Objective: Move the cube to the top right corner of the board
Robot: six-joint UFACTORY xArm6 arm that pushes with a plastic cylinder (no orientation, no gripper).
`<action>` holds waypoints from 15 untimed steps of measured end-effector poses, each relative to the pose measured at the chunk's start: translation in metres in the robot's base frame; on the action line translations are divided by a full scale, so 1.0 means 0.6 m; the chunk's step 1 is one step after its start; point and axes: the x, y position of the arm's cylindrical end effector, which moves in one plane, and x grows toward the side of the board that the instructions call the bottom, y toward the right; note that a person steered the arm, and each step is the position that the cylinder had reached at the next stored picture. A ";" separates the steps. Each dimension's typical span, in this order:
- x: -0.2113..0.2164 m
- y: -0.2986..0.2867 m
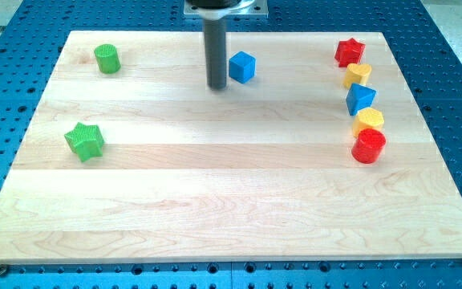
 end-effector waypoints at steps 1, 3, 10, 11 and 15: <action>-0.036 0.051; -0.021 0.051; -0.148 0.254; -0.169 0.261; -0.190 0.313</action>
